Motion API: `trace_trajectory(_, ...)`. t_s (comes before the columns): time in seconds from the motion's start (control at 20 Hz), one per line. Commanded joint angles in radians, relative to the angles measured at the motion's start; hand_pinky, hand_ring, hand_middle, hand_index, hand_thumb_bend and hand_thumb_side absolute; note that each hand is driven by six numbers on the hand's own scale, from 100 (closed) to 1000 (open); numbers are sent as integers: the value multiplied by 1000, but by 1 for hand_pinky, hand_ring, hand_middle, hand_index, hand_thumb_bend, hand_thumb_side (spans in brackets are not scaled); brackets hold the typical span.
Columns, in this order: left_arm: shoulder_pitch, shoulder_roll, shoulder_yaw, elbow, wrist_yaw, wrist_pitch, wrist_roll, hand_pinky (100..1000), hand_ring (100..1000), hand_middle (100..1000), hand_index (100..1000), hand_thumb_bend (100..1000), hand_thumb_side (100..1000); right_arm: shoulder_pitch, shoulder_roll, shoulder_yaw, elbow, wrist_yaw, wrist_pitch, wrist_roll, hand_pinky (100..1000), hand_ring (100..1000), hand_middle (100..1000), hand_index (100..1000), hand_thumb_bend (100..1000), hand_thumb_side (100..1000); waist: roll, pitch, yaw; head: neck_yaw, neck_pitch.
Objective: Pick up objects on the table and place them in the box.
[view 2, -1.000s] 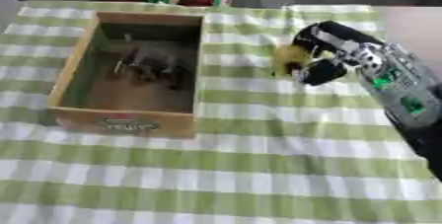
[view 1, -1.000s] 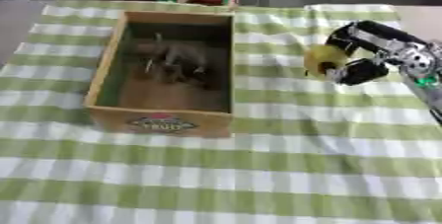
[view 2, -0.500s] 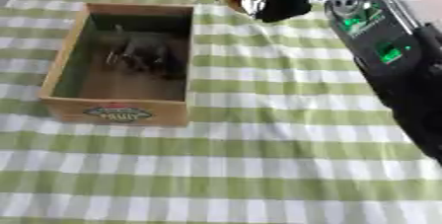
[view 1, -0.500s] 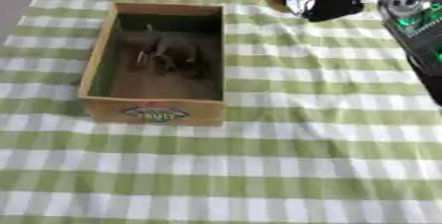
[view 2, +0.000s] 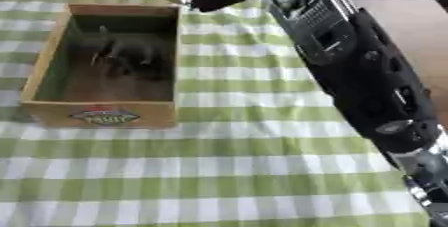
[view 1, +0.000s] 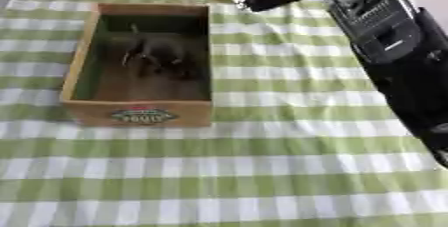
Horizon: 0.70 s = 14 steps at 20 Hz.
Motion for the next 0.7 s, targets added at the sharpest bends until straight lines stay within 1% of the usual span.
trace_trajectory(0.05, -5, 11, 2, -17, 2, 3, 1, 473, 568, 624, 745, 100, 851, -33, 10, -2, 8, 11, -4, 6, 647, 540, 325, 507, 100, 246, 3, -25, 3, 2, -9)
trace_trajectory(0.25, -7, 9, 0, -18, 3, 5, -1, 473, 568, 624, 744, 100, 852, -55, 51, 11, 28, 16, -8, 14, 647, 539, 324, 506, 100, 251, 1, -28, 4, 8, -12)
trace_trajectory(0.4, -7, 9, 0, -18, 4, 6, -1, 473, 568, 624, 744, 100, 852, -61, 61, 14, 37, 20, -12, 16, 647, 538, 323, 506, 100, 254, 0, -29, 4, 10, -14)
trace_trajectory(0.55, -7, 8, -2, -18, 5, 7, -2, 473, 569, 624, 744, 100, 851, -75, 98, 31, 65, 28, -12, 30, 645, 539, 323, 505, 100, 259, 0, -35, 8, 12, -32)
trace_trajectory(0.7, -7, 8, -2, -18, 6, 8, -2, 473, 569, 624, 744, 100, 851, -83, 114, 37, 85, 38, -18, 33, 645, 539, 323, 505, 100, 259, 0, -36, 8, 12, -36)
